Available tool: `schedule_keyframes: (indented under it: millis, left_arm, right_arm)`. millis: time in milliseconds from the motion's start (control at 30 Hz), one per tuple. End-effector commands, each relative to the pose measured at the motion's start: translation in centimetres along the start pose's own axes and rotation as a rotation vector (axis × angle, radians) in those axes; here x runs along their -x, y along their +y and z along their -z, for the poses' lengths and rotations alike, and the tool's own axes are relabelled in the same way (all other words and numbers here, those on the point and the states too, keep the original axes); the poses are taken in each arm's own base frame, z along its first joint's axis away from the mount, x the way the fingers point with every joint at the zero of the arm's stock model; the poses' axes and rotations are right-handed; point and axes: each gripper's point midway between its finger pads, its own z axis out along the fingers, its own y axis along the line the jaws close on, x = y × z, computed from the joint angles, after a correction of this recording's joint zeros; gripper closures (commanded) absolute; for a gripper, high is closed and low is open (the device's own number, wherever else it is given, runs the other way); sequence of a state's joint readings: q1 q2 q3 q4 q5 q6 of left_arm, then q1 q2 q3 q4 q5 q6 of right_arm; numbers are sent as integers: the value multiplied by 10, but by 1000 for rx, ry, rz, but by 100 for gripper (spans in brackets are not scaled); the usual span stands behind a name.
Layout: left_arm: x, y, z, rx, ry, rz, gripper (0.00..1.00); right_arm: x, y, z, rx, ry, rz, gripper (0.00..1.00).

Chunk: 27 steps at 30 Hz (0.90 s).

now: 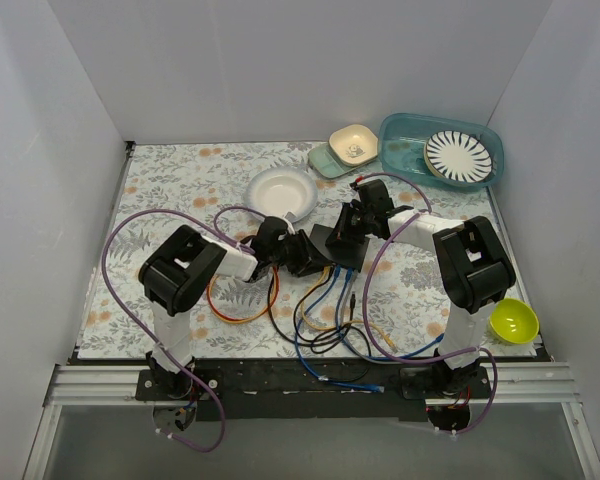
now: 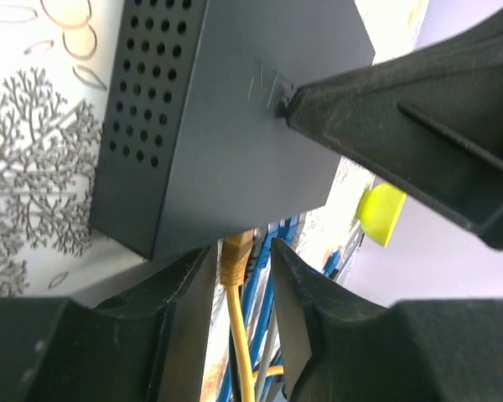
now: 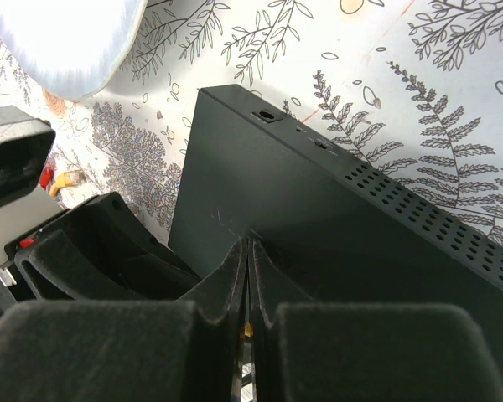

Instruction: Pull the plug from the switch port

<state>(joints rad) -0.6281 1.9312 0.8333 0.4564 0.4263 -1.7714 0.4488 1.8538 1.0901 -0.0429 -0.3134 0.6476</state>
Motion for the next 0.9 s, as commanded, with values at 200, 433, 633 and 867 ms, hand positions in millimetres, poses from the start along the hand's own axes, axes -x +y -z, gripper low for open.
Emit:
schedule_keyframes:
  millis: [200, 433, 633, 867]
  left_arm:
    - [10, 29, -14, 108, -45, 37, 71]
    - [5, 31, -11, 101, -34, 18, 81]
    - [-2, 38, -8, 103, -21, 24, 83]
    - [-7, 41, -4, 106, -9, 10, 100]
  right_arm:
    - [-38, -47, -1, -160, 109, -28, 93]
    - [-37, -48, -1, -160, 108, -29, 94]
    - [-38, -49, -2, -159, 113, -32, 93]
    - [-40, -50, -3, -158, 117, -35, 93]
